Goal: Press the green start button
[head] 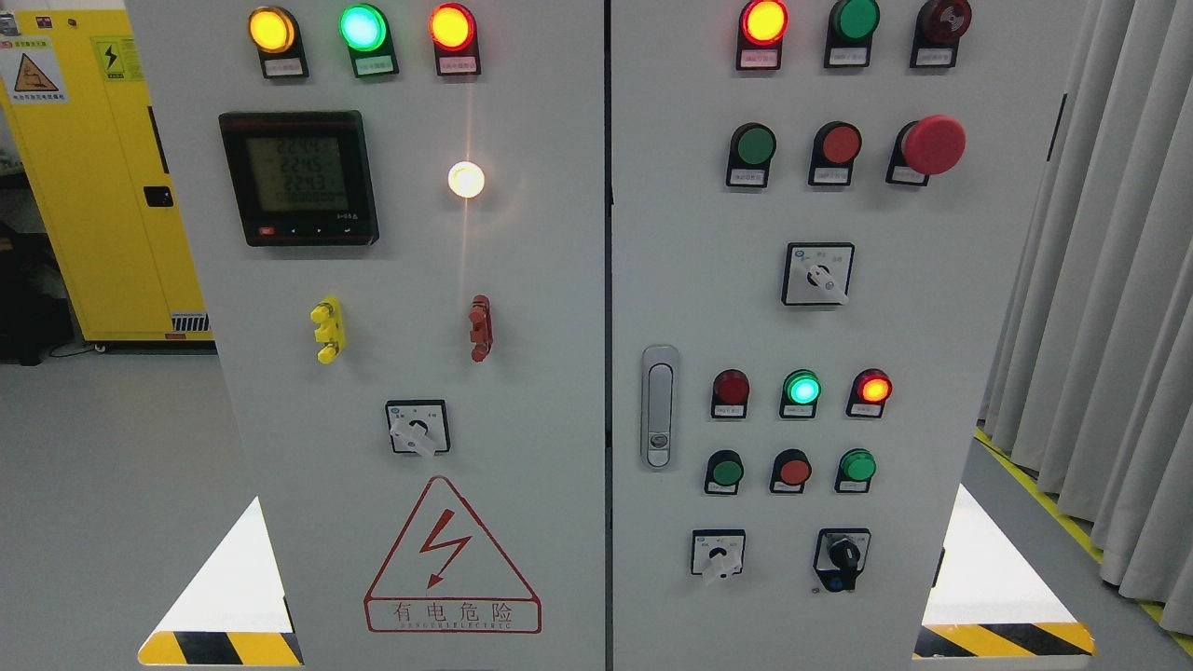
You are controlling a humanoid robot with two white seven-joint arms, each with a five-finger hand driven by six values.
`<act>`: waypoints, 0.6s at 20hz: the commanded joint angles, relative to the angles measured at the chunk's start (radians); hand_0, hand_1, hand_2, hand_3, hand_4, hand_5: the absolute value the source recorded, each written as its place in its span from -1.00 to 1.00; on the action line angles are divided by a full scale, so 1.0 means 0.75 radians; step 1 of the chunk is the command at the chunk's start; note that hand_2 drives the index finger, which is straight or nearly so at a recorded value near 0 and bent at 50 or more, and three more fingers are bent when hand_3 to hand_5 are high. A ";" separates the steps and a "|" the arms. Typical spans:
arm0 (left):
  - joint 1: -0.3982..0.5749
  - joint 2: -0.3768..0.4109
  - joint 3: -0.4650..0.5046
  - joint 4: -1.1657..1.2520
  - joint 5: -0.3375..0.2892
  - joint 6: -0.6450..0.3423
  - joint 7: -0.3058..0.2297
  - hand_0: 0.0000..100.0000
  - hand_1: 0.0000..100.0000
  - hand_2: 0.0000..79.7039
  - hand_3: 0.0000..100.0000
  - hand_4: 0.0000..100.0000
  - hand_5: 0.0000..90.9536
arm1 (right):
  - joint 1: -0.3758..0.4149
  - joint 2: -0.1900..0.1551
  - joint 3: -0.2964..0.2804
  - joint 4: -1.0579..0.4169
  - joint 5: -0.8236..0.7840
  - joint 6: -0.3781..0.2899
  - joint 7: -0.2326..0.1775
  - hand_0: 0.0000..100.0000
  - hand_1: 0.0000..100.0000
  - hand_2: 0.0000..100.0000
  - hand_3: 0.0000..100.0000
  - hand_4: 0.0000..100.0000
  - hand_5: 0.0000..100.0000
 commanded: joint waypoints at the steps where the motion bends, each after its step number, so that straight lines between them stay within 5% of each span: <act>1: 0.008 0.015 0.000 -0.033 0.000 0.000 0.001 -0.76 0.11 -1.00 -1.00 -1.00 -1.00 | 0.022 -0.011 0.007 -0.002 0.000 -0.001 -0.003 -0.57 -0.44 -1.00 -1.00 -1.00 -1.00; 12: 0.008 0.015 0.000 -0.033 0.000 0.000 0.001 -0.76 0.11 -1.00 -1.00 -1.00 -1.00 | 0.004 -0.023 0.015 -0.073 0.010 0.009 0.008 -0.57 -0.44 -1.00 -1.00 -1.00 -1.00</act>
